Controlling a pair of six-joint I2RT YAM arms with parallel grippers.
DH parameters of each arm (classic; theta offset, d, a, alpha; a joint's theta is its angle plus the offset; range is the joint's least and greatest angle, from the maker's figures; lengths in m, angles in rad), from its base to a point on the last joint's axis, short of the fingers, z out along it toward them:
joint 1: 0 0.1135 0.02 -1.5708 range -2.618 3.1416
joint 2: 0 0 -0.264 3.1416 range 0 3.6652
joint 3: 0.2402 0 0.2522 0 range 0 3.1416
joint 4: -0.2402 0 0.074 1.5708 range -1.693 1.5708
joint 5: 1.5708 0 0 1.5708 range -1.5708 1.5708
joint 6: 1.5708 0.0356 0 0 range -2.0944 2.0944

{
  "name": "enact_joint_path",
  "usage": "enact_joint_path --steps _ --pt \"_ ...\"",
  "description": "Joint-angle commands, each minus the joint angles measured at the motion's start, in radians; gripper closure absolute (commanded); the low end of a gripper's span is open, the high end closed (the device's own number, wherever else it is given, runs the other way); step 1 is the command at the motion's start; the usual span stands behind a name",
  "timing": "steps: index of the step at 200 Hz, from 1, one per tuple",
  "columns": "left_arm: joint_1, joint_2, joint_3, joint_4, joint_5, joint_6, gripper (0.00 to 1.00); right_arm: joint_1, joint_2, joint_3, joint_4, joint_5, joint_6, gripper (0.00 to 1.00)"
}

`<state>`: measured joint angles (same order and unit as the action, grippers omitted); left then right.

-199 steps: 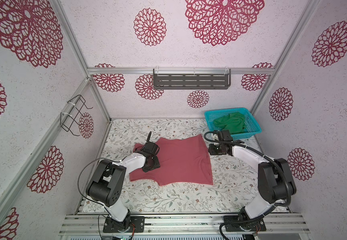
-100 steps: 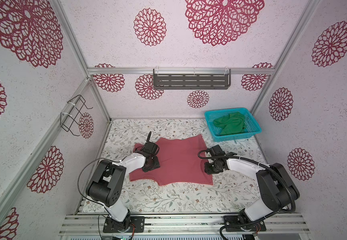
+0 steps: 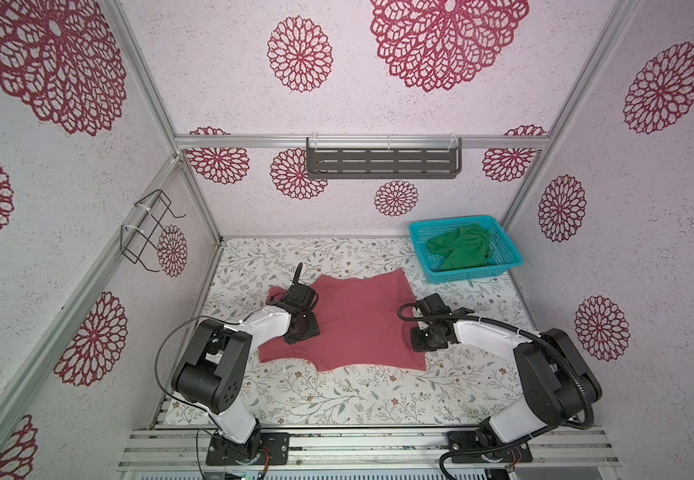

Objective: Fold and stack the tank tops

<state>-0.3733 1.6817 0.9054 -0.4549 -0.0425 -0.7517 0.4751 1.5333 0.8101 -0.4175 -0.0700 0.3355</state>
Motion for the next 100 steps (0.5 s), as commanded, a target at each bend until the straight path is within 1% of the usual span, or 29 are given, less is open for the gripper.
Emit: enact_joint_path --steps 1,22,61,75,84,94,100 --pt "0.028 0.026 -0.040 -0.038 -0.038 0.009 0.43 0.005 -0.070 -0.005 -0.063 0.040 0.017 0.93" --pt "0.030 0.027 -0.040 -0.037 -0.039 0.010 0.43 0.005 -0.095 -0.014 -0.086 0.053 0.017 0.97" --pt "0.031 0.029 -0.044 -0.037 -0.040 0.011 0.43 0.005 -0.121 -0.029 -0.122 0.068 0.023 0.97" --pt "0.032 0.025 -0.051 -0.034 -0.040 0.010 0.43 0.005 -0.138 -0.043 -0.137 0.068 0.031 0.92" --pt "0.034 0.024 -0.054 -0.031 -0.038 0.010 0.43 0.005 -0.146 -0.056 -0.139 0.067 0.034 0.86" --pt "0.034 0.026 -0.056 -0.031 -0.037 0.011 0.42 0.005 -0.148 -0.067 -0.139 0.062 0.034 0.77" --pt "0.033 0.026 -0.055 -0.030 -0.036 0.011 0.43 0.005 -0.146 -0.069 -0.139 0.060 0.033 0.75"
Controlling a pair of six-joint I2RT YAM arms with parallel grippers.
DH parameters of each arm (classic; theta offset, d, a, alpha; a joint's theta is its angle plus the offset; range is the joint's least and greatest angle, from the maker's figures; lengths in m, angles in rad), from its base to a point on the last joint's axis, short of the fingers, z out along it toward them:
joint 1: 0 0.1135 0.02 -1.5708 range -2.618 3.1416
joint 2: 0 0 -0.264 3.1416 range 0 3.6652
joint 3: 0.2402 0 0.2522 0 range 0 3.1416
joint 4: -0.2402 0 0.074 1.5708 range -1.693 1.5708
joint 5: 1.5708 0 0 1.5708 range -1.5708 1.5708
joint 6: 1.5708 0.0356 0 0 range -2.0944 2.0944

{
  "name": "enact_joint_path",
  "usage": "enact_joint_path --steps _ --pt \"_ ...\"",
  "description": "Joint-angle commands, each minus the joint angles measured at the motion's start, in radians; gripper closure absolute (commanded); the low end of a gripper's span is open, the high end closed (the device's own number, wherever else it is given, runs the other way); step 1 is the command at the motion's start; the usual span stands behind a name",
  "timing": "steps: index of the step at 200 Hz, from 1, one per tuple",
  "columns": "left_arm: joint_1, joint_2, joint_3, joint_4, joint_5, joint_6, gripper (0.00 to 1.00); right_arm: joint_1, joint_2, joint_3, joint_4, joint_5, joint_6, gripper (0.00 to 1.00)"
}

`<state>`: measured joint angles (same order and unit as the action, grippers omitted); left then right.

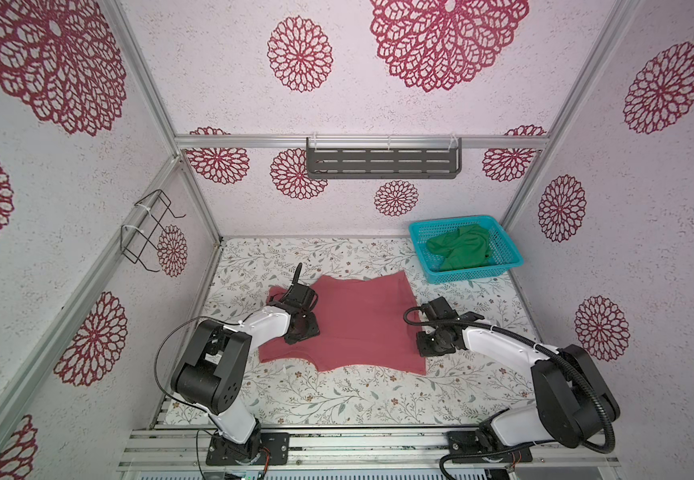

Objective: Fold and stack the tank tops

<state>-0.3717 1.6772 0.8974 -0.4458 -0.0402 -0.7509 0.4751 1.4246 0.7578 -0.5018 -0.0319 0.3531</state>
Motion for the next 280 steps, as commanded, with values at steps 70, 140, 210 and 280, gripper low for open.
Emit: enact_joint_path --steps 70,140,210,280 --pt "0.034 0.033 -0.032 -0.045 -0.026 0.016 0.42 0.002 0.027 0.072 0.006 -0.053 0.008 0.73" --pt "0.033 0.043 -0.028 -0.044 -0.024 0.018 0.42 0.004 0.071 0.048 0.051 -0.073 0.017 0.78" --pt "0.033 0.041 -0.034 -0.041 -0.022 0.017 0.42 0.004 0.018 0.028 0.007 -0.034 0.027 1.00" --pt "0.033 0.031 -0.038 -0.031 -0.017 0.010 0.42 0.005 0.028 0.009 0.044 -0.057 0.034 0.76"
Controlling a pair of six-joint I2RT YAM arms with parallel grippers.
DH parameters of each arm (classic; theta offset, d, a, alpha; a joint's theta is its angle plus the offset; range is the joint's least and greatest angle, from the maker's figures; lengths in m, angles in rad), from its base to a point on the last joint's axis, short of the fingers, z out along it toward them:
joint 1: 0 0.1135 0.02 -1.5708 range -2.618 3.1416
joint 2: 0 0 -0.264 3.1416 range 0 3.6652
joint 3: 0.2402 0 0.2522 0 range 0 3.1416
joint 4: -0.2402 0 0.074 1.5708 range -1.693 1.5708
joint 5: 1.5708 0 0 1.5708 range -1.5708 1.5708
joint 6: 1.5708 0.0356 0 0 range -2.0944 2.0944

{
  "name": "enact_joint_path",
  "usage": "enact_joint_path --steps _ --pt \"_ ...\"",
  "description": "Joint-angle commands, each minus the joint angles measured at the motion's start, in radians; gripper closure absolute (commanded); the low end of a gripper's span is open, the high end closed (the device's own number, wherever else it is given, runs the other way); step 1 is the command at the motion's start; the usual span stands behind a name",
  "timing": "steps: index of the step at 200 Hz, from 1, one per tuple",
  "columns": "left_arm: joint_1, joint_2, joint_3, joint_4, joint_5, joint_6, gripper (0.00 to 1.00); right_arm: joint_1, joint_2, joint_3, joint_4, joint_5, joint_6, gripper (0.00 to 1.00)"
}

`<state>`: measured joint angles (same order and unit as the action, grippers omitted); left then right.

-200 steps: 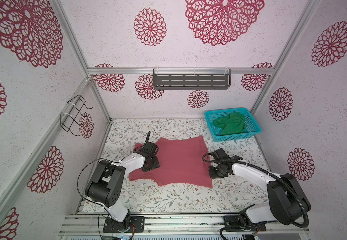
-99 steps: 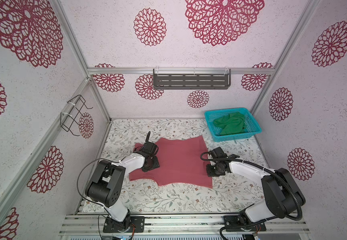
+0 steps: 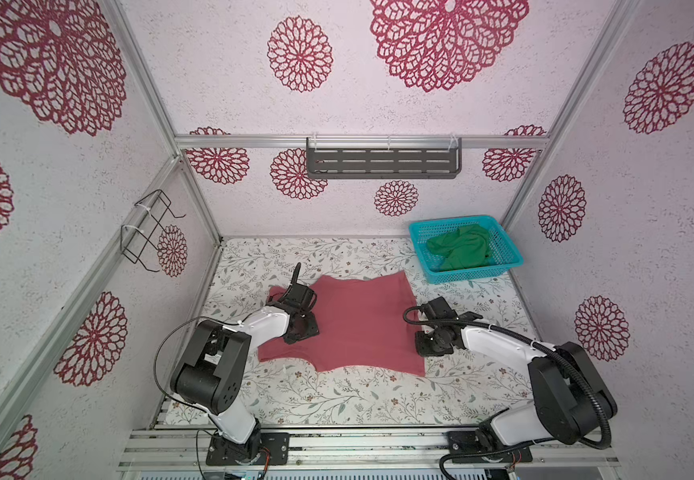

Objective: Fold and stack the tank tops

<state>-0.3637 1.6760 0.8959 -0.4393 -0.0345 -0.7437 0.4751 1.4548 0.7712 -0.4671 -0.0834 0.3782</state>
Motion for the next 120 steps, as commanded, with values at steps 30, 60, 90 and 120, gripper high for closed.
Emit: enact_joint_path --steps 30,60,90,120 --pt "0.025 0.030 -0.041 -0.033 -0.021 0.001 0.42 0.005 0.023 -0.007 0.027 -0.023 0.005 0.76" --pt "0.025 0.026 -0.044 -0.035 -0.021 0.000 0.42 0.006 0.032 -0.009 0.033 -0.025 0.007 0.77" --pt "0.025 0.027 -0.044 -0.031 -0.021 -0.002 0.43 0.005 0.010 -0.004 0.013 -0.007 0.005 0.81" --pt "0.025 0.037 -0.045 -0.026 -0.018 -0.003 0.42 0.005 0.003 0.000 -0.001 0.005 0.000 0.82"
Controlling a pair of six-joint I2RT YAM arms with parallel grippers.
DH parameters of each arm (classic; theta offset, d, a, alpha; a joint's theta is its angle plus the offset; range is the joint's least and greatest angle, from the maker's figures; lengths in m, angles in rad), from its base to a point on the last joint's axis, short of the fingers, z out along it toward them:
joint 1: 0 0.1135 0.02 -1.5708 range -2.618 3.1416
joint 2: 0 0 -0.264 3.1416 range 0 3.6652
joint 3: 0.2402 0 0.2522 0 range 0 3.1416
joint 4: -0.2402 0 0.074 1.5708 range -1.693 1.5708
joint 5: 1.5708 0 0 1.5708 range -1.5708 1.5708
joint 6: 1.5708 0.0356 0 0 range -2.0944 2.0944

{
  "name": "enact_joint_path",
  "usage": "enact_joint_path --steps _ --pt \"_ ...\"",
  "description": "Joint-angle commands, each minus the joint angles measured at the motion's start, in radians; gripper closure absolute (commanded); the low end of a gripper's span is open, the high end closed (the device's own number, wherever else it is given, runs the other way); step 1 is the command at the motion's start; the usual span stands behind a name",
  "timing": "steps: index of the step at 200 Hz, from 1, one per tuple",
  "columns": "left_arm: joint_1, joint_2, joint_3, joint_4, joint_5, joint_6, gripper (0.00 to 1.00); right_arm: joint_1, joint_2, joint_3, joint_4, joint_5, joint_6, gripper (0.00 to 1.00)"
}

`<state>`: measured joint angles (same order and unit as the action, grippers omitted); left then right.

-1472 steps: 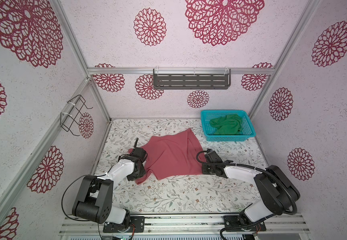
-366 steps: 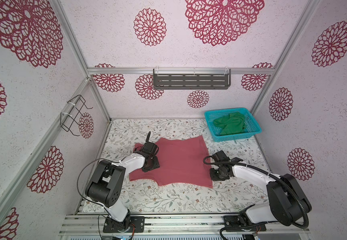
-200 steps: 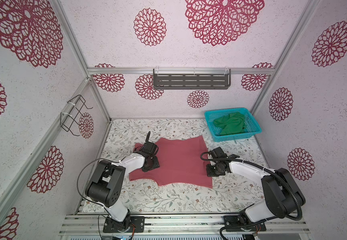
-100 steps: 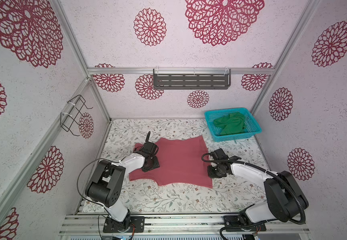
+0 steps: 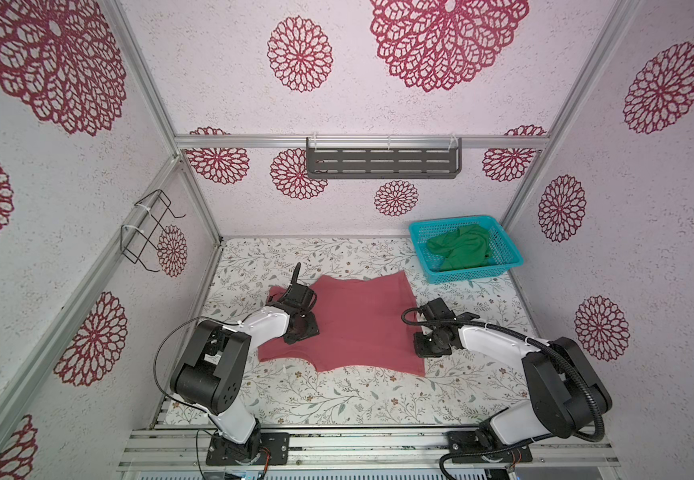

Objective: Fold and stack the tank tops

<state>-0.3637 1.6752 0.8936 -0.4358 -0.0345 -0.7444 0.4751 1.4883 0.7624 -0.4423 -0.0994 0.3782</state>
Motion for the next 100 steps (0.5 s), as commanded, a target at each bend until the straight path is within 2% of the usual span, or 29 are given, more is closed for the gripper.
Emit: enact_joint_path --steps 1,67,100 --pt "0.025 0.038 -0.042 -0.029 -0.018 -0.003 0.43 0.005 -0.031 0.008 -0.026 0.021 0.000 0.82" --pt "0.025 0.041 -0.044 -0.026 -0.011 -0.003 0.42 0.010 -0.034 0.015 -0.048 0.051 -0.015 0.92" --pt "0.025 0.041 -0.042 -0.027 -0.008 -0.004 0.42 0.013 -0.046 0.022 -0.064 0.058 -0.015 1.00"
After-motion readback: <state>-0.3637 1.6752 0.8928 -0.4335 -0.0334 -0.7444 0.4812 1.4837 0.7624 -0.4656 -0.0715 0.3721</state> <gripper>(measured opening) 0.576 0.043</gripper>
